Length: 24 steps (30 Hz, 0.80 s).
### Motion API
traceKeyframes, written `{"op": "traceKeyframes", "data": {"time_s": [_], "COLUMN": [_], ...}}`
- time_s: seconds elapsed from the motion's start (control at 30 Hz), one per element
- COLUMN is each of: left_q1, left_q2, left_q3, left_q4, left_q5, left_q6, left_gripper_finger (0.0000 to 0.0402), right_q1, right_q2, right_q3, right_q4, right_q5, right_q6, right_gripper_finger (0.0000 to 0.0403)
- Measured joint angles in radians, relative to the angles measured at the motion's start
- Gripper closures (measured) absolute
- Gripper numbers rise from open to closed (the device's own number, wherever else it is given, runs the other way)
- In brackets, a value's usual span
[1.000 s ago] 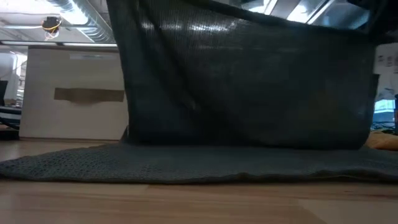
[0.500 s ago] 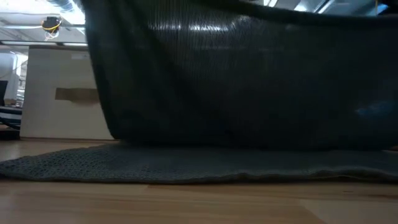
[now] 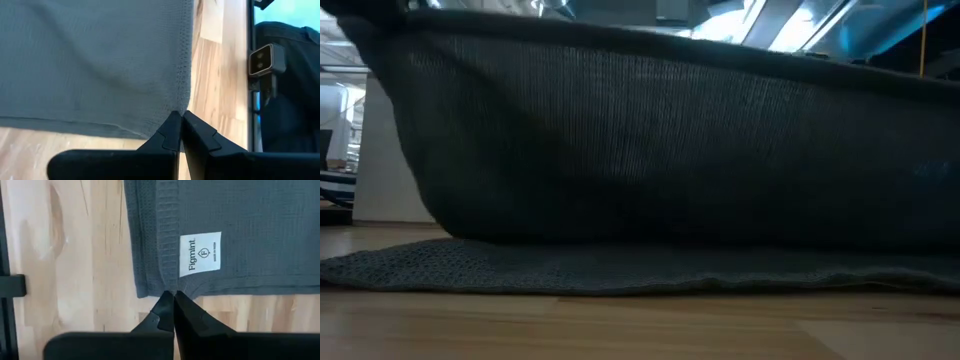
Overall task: Fold towel
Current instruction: Fold the grey towel
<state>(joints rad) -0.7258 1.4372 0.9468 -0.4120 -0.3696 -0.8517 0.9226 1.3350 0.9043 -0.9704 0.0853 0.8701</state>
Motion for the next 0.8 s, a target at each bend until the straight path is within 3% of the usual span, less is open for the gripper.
{"op": "traceKeyframes", "data": {"time_s": [0.3,0.5,0.7,0.8], "left_q1": [-0.001,0.002,0.019,0.043], "left_q2": [0.000,0.000,-0.036,-0.055], "left_q3": [-0.045,-0.065,-0.065,-0.065], "left_q4": [0.009,0.002,0.004,0.020], "left_q5": [0.021,0.044,0.209,0.162], "left_q6": [-0.065,-0.138,-0.131,-0.132], "left_gripper_finger": [0.0388,0.0314,0.0249,0.0241], "right_q1": [0.001,0.001,0.000,0.000], "right_q2": [0.041,0.041,0.039,0.038], "right_q3": [-0.001,-0.001,0.005,0.028], "right_q4": [0.007,0.035,0.024,0.027], "right_q5": [-0.008,-0.009,-0.111,-0.116], "right_q6": [0.001,0.002,0.043,0.048], "right_gripper_finger": [0.0360,0.0316,0.0261,0.0243]}}
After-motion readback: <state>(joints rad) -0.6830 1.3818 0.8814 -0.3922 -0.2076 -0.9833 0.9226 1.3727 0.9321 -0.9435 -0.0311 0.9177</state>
